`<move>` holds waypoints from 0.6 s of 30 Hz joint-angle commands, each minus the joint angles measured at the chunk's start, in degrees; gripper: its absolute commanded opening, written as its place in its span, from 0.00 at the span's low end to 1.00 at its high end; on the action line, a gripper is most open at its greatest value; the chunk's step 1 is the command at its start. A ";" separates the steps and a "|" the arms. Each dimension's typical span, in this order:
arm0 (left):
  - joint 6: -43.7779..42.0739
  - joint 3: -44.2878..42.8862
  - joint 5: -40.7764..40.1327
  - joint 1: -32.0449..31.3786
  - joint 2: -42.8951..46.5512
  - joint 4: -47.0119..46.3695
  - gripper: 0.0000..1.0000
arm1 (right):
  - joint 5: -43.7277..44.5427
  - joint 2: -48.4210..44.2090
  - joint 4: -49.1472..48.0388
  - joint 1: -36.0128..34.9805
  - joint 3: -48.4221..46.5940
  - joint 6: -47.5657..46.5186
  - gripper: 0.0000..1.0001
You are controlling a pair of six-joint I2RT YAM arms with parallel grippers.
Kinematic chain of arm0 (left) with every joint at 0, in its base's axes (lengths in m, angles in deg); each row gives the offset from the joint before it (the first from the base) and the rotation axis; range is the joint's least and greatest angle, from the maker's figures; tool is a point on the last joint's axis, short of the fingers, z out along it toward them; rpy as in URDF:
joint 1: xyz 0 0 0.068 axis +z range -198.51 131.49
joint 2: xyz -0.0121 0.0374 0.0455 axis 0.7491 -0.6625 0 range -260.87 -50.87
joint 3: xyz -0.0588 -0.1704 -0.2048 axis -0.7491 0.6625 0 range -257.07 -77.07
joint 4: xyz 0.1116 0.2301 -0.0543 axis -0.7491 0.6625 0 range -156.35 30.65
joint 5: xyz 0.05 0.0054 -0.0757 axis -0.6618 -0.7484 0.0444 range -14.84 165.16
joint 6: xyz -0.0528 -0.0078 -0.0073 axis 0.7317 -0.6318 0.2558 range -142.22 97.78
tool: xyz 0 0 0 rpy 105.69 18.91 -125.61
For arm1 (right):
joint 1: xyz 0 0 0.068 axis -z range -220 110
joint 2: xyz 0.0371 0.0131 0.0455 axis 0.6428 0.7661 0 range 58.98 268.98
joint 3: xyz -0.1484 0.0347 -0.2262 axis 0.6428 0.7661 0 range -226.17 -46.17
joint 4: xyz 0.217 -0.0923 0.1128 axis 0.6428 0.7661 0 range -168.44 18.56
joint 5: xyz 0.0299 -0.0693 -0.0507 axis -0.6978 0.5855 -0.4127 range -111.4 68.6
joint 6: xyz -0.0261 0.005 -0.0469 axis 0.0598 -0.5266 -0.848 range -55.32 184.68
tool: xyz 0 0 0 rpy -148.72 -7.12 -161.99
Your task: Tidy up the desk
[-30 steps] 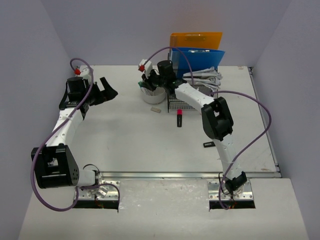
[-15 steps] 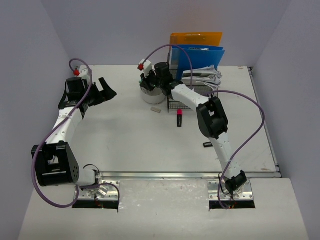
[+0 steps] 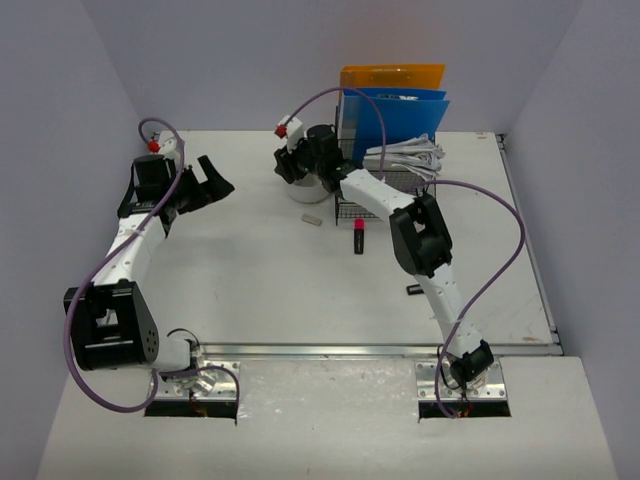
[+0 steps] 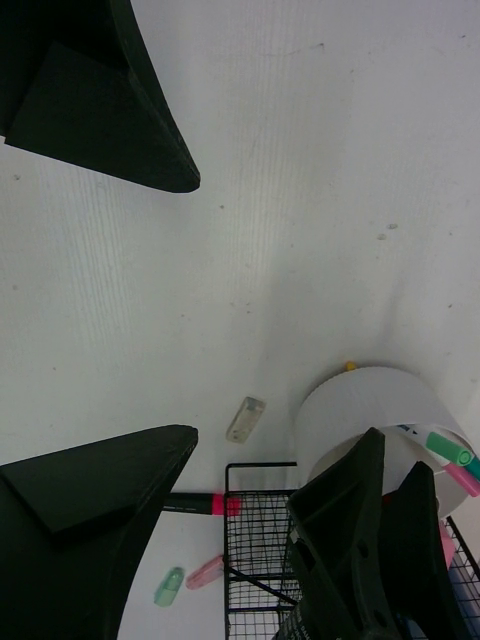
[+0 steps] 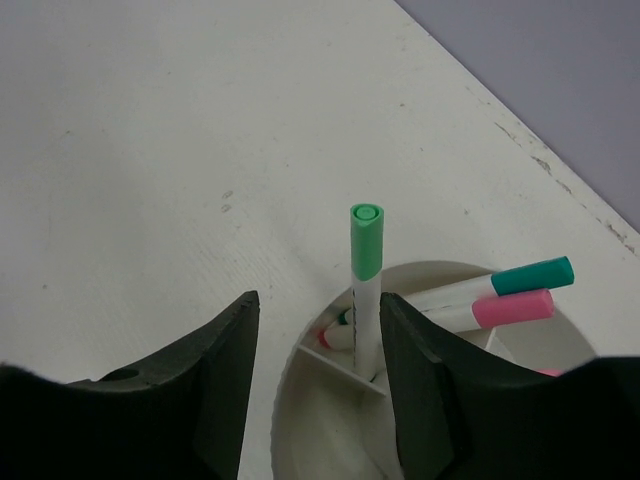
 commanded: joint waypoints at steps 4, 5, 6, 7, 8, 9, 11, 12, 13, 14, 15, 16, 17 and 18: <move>0.71 -1.82 1.16 0.83 1.20 -2.45 1.00 | -2.60 -8.09 -4.51 0.08 4.40 -1.32 0.50; 0.67 -1.75 1.13 0.83 1.41 -2.45 1.00 | -2.74 -8.41 -4.41 0.08 4.47 -1.39 0.50; 0.66 -1.72 1.06 0.83 1.59 -2.40 1.00 | -2.90 -8.74 -4.21 0.03 4.50 -1.53 0.50; 0.66 -1.72 1.03 0.83 1.71 -2.36 1.00 | -3.15 -8.97 -4.01 0.04 4.50 -1.69 0.50; 0.69 -1.71 1.03 0.83 1.82 -2.34 1.00 | -3.50 -9.27 -3.90 0.05 4.54 -1.77 0.49; 0.75 -1.68 1.03 0.83 1.97 -2.28 1.00 | -3.92 -9.75 -3.84 -0.01 4.63 -1.77 0.49; 0.80 -1.60 1.00 0.87 2.32 -2.19 1.00 | -4.85 -11.03 -3.65 -0.13 4.96 -1.81 0.48; 0.73 -1.53 0.93 0.92 2.59 -2.20 1.00 | -5.59 -12.12 -3.42 -0.23 5.40 -1.94 0.48; 0.65 -1.45 0.85 0.92 2.87 -2.24 1.00 | -7.04 -13.18 -3.02 -0.47 6.04 -2.38 0.46; 0.57 -1.37 0.76 0.92 3.15 -2.28 1.00 | -8.48 -14.28 -2.58 -0.71 6.70 -2.85 0.45; 0.57 -1.37 0.60 0.84 3.32 -2.28 1.00 | -9.07 -17.24 -0.75 -0.87 7.42 -4.29 0.44; 0.49 -1.29 0.43 0.83 3.73 -2.20 1.00 | -9.20 -19.31 0.44 -1.20 8.51 -4.96 0.43; 0.34 -1.14 0.08 0.83 4.10 -2.24 1.00 | -8.11 -22.08 1.88 -1.33 11.72 -5.21 0.43; 0.20 -0.98 -0.38 0.83 4.48 -2.30 1.00 | -6.82 -25.41 3.43 -1.41 14.87 -5.19 0.43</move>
